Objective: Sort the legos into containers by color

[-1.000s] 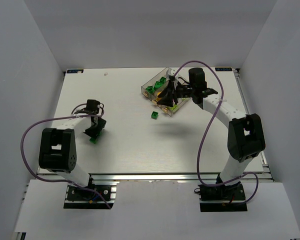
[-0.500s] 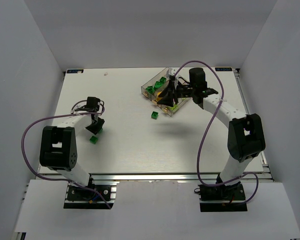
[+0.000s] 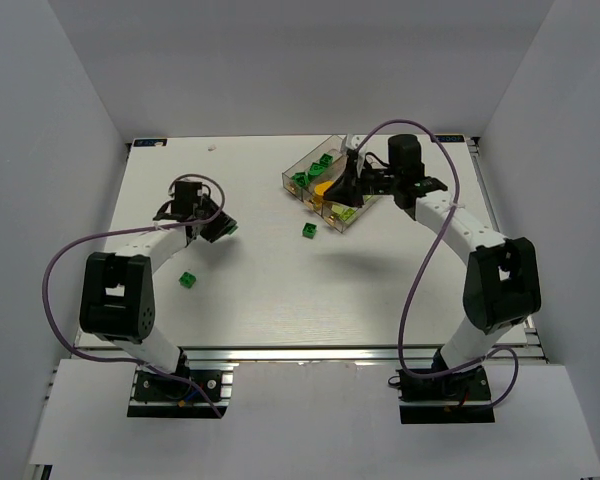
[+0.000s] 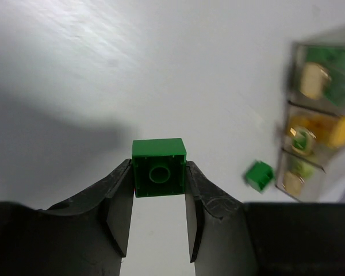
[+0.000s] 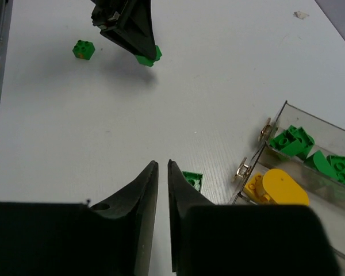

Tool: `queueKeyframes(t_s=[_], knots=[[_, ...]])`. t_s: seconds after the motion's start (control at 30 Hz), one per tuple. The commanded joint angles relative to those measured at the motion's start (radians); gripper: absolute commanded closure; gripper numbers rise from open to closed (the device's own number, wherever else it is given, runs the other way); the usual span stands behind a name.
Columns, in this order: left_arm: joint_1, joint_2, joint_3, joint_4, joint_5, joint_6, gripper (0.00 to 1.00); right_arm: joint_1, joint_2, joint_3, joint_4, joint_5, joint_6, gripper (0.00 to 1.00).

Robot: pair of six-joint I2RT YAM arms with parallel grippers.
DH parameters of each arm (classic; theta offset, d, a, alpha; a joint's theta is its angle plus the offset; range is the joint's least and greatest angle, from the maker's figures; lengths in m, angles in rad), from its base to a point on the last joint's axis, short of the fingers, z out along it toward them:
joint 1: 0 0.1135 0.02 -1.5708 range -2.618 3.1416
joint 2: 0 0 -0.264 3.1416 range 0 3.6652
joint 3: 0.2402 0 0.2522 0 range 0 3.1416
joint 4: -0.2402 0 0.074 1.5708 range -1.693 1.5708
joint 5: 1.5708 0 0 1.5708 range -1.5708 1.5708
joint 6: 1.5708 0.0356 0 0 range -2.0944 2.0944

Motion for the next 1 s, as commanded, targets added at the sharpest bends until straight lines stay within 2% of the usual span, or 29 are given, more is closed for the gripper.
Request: queueKeyframes(t_s=[0.0,0.07,0.2,0.4,0.53,0.63,0.9,0.93,0.97], knots=[[-0.049,-0.012,0.035,0.203,0.229,0.087,0.89,-0.029,-0.064,-0.027,-0.003,0.012,-0.004,0.84],[-0.088,0.043,0.096,0.244,0.264,0.105,0.89,-0.050,-0.085,-0.041,-0.031,0.025,0.002,0.87],[-0.160,0.164,0.237,0.319,0.352,0.141,0.87,-0.082,-0.114,-0.066,-0.034,0.048,0.007,0.87],[-0.219,0.367,0.525,0.318,0.358,0.132,0.82,-0.099,-0.160,-0.113,-0.048,0.066,-0.011,0.85],[-0.240,0.506,0.691,0.330,0.331,0.093,0.77,-0.101,-0.180,-0.144,-0.049,0.071,-0.013,0.84],[-0.250,0.581,0.753,0.344,0.297,0.073,0.72,-0.102,-0.193,-0.155,-0.048,0.071,-0.010,0.83],[-0.286,0.720,0.979,0.283,0.206,0.056,0.62,-0.110,-0.209,-0.185,-0.039,0.066,0.004,0.82],[-0.289,0.729,0.992,0.283,0.197,0.056,0.60,-0.111,-0.211,-0.187,-0.039,0.065,0.004,0.82],[-0.294,0.741,1.003,0.283,0.179,0.055,0.53,-0.113,-0.211,-0.188,-0.037,0.065,0.005,0.82]])
